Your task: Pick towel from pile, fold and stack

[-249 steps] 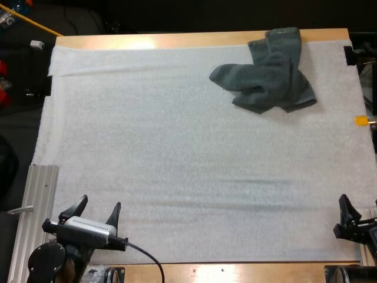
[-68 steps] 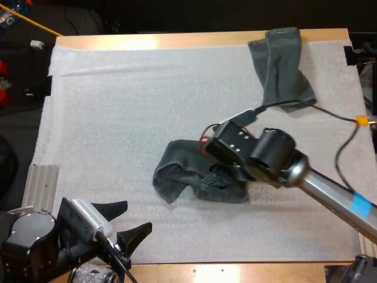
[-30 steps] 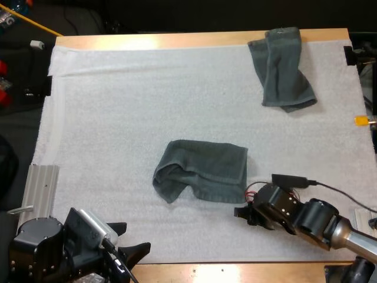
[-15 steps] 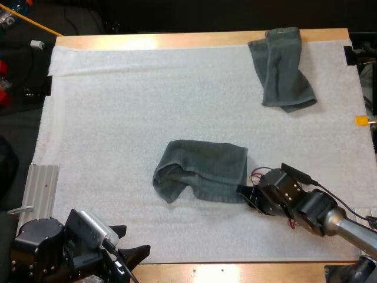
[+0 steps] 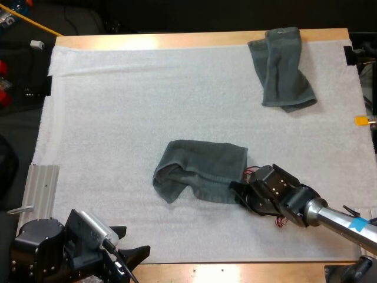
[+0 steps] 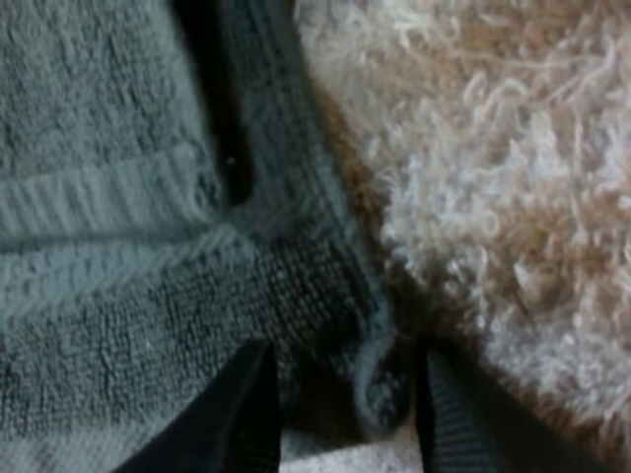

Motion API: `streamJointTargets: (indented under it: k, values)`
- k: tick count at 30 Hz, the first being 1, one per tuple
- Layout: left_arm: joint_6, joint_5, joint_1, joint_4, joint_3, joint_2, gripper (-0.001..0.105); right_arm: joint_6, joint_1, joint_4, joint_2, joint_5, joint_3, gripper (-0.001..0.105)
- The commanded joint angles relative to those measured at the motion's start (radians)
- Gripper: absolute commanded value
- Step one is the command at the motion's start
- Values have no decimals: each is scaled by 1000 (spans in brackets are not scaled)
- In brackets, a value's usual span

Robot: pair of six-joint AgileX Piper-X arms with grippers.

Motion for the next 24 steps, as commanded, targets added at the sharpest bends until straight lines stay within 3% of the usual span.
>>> streamJointTargets:
  k: [1,3,5,7,8,11,17,21,24]
  values:
    - [3,0,-2,14,-6,0,68,0,-5,-6,2,5,1,36]
    - [3,0,-2,14,-6,0,68,0,-5,-6,2,7,1,34]
    - [3,0,-2,12,-6,0,68,-5,-5,-4,2,7,1,25]
    - [5,0,-2,12,-3,0,68,-38,-2,1,0,1,1,4]
    - [5,0,-2,12,-3,0,68,-45,0,3,-2,-1,1,0]
    - [45,4,-2,12,12,0,68,-98,2,29,-17,-1,1,0]
    - [140,-4,-43,11,31,0,68,-250,2,217,-97,48,1,0]
    - [154,-87,-83,-22,82,2,68,-334,2,348,-167,94,1,0]
    - [159,-87,-95,-67,143,3,68,-363,2,388,-218,96,1,0]
